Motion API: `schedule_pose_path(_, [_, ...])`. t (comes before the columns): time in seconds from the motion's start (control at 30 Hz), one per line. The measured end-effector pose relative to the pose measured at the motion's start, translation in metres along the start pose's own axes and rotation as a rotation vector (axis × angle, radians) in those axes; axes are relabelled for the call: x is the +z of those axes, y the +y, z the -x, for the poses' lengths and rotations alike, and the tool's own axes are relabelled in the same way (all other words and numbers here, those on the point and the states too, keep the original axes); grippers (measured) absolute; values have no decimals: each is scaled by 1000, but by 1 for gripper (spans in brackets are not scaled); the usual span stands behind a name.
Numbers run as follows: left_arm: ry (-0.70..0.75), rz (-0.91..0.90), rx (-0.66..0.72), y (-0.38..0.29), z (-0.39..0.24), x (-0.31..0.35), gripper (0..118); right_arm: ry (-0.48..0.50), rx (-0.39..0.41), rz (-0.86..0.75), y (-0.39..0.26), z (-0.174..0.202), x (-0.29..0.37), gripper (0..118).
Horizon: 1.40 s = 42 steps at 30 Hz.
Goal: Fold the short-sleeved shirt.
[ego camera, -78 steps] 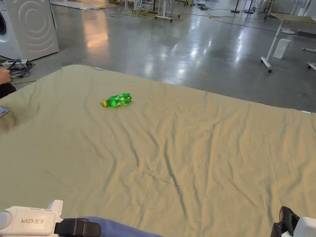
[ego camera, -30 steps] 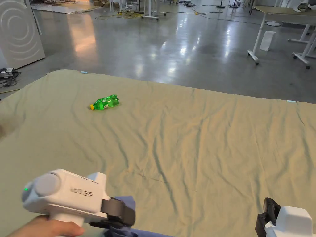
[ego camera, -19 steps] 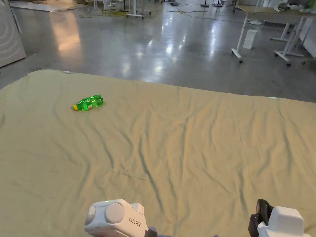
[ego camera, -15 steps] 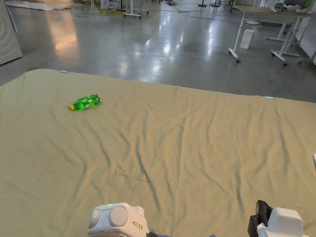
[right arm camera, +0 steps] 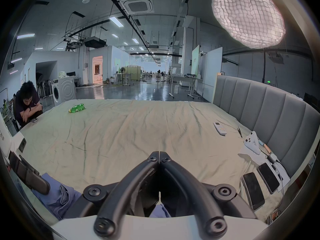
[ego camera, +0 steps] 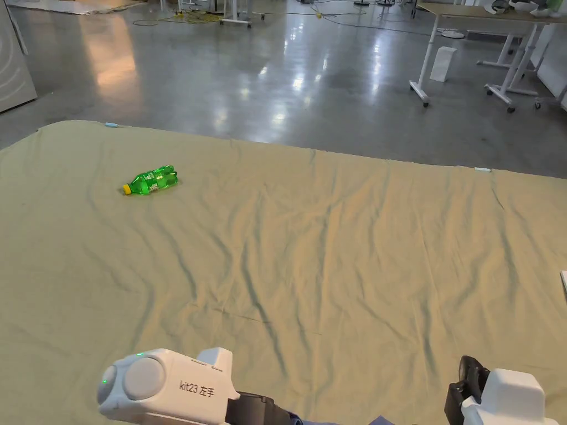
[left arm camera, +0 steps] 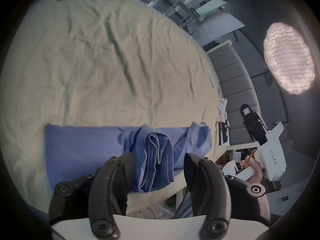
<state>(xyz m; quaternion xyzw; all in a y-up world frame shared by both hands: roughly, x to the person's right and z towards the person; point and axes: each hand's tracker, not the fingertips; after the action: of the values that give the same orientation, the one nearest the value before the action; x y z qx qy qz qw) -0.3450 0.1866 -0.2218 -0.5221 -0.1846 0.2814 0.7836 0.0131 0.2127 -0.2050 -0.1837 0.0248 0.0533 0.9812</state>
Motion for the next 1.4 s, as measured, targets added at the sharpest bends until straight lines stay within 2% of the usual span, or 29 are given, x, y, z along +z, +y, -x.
schedule_pose_path(0.03, [-5, -37, -12, -1, 2, 2, 43, 3, -1, 2, 0, 0, 0, 0])
schedule_pose_path(0.07, [8, -61, -5, -2, 4, 2, 24, 4, -2, 3, -1, 1, 0, 0])
schedule_pose_path(0.1, [33, -60, 15, -2, 5, -3, 15, 6, -2, 4, -1, 1, 0, 0])
schedule_pose_path(0.27, [219, 52, -56, -14, 7, -42, 14, 16, 3, 8, -1, 4, 2, 0])
schedule_pose_path(0.33, [190, 68, -44, -19, 7, -52, 12, 17, 6, 7, -1, 4, 2, 0])
schedule_pose_path(0.5, [-6, 95, -26, -29, -8, -67, 12, 15, 6, 7, 1, 4, 5, 0])
schedule_pose_path(0.67, [85, 131, -59, -41, -12, -95, 12, 13, 3, 9, 1, 4, 6, 0])
schedule_pose_path(0.93, [36, 100, -31, -38, -11, -75, 12, 18, 1, 14, 1, 5, 7, 0])
schedule_pose_path(0.97, [12, 80, -24, -36, -10, -64, 14, 18, 1, 11, 3, 6, 9, 0])
schedule_pose_path(1.1, [-19, -41, -44, -24, 20, -15, 71, 22, 3, -2, 8, 8, 11, 0])
schedule_pose_path(1.23, [92, -159, -41, -21, 44, 35, 77, 23, 4, -12, 10, 8, 9, 0])
schedule_pose_path(1.3, [144, -169, 12, -19, 70, 49, 77, 23, 2, -13, 11, 8, 9, 0])
schedule_pose_path(1.4, [139, -146, 69, -19, 107, 55, 78, 24, -2, -13, 9, 9, 6, 0])
